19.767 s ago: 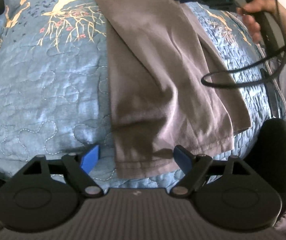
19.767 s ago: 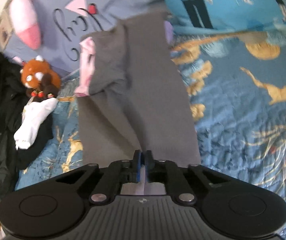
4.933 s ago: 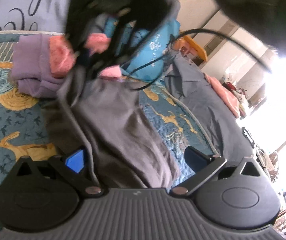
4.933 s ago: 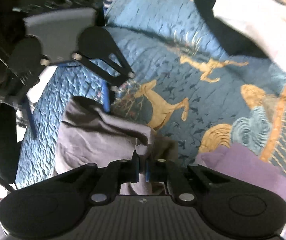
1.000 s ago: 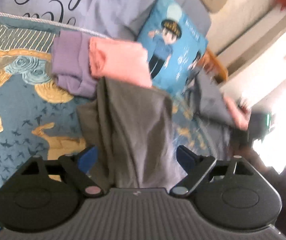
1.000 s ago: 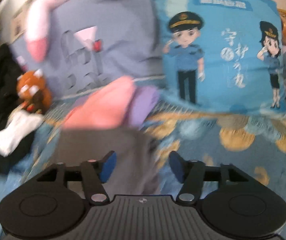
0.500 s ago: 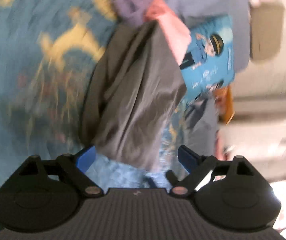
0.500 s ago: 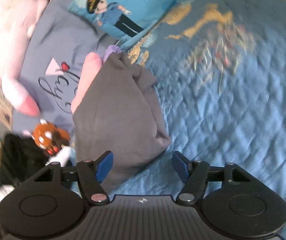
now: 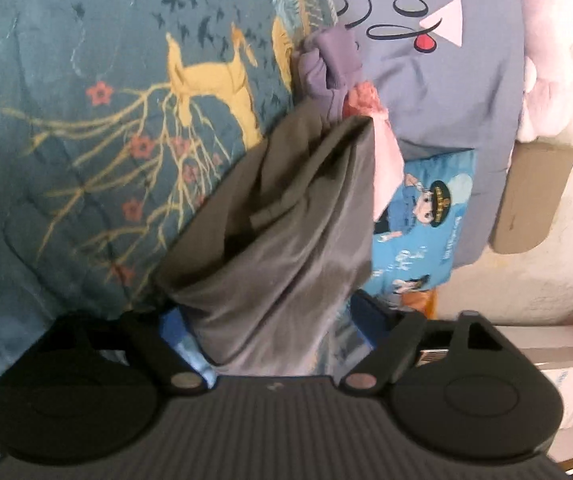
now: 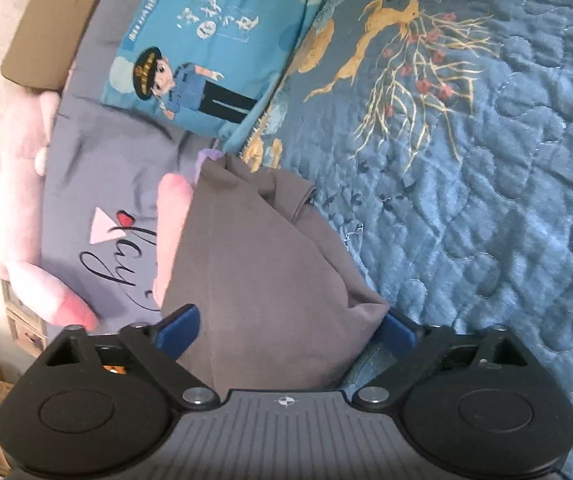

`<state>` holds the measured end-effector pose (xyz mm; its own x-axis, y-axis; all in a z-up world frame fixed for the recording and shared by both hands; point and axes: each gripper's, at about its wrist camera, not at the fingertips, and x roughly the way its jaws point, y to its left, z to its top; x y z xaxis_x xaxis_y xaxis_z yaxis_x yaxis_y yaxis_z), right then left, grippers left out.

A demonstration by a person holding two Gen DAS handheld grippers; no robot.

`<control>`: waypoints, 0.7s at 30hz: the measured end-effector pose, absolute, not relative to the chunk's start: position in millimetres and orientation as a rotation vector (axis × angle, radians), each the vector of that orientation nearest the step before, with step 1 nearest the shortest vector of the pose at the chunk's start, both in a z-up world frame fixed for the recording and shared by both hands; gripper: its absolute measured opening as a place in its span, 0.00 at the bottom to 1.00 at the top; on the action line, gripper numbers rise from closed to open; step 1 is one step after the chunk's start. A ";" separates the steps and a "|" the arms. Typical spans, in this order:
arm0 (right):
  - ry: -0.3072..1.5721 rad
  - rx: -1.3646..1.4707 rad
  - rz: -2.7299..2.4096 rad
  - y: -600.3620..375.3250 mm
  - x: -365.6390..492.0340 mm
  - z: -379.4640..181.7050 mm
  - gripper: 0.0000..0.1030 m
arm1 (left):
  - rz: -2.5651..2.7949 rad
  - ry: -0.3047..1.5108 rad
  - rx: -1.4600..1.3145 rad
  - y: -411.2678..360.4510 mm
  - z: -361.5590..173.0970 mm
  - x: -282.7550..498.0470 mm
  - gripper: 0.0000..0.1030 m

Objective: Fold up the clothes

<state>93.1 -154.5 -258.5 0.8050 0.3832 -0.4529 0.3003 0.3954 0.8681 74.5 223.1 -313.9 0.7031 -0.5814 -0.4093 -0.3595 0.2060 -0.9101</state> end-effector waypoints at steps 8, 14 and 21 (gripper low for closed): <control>0.721 1.289 0.091 -173.5 86.9 -282.8 0.09 | -0.093 0.857 -1.353 224.2 -321.3 64.8 0.20; 0.671 1.154 0.214 -177.8 76.2 -236.3 0.08 | -0.086 0.829 -1.252 222.8 -269.7 43.1 0.17; 0.738 1.020 0.258 -191.2 21.7 -212.5 0.08 | -0.132 0.866 -1.116 226.3 -222.5 -17.5 0.14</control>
<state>21.7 -191.2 -212.5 0.7343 0.5198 -0.4365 0.1348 0.5186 0.8443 -17.5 226.3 -222.5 0.6768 -0.4994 -0.5409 -0.3151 0.4675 -0.8259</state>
